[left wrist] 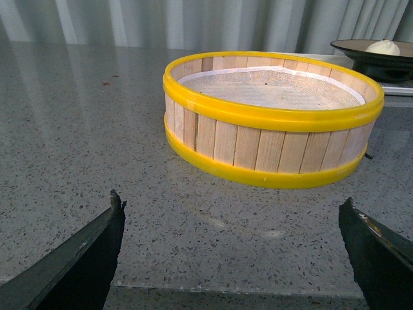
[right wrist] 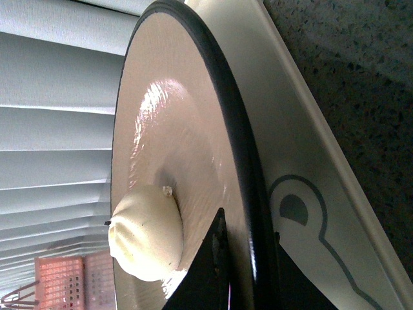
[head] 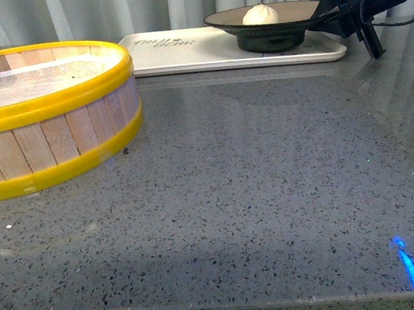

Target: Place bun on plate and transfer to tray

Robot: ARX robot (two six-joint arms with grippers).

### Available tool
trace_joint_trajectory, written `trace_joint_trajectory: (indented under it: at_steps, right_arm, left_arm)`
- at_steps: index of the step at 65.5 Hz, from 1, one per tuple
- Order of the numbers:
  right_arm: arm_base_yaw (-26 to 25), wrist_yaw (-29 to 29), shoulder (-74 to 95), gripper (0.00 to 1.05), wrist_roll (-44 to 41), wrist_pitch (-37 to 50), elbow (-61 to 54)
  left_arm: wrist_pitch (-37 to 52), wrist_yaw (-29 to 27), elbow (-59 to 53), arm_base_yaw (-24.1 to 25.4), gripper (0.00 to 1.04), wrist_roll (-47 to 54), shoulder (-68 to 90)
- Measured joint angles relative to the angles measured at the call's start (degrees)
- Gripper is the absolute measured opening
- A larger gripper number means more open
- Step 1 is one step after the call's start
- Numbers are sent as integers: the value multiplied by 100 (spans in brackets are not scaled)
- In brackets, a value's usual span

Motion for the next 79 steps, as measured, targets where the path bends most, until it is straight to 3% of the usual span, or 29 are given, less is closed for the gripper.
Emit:
trace_joint_trajectory:
  at_steps: [3,8,34,40,64,71,79]
  right_arm:
    - [9,13,-42,3,-52,-4,-68]
    - [22,-7,-114,14,-61,24,-203]
    - [20,74,-549,78,120,481,-918]
    - [9,144,-852,97,173,758,-1349]
    - [-168,737,-2120,96,59,1770,-3322]
    - [-190,984,-2863,96,-131,2293,-4321]
    - [-188,1670,-4183,96,-763,2868,-5890]
  left_arm:
    - [0,0,0,-2,98,0,0]
    - [0,0,0,-2,98,0,0]
    - [0,0,0,-2,98,0,0]
    - [0,0,0,0,98,0,0]
    - [0,0,0,0,98,0,0]
    - [0,0,0,-2,98,0,0]
    - [0,0,0,0,98,0,0]
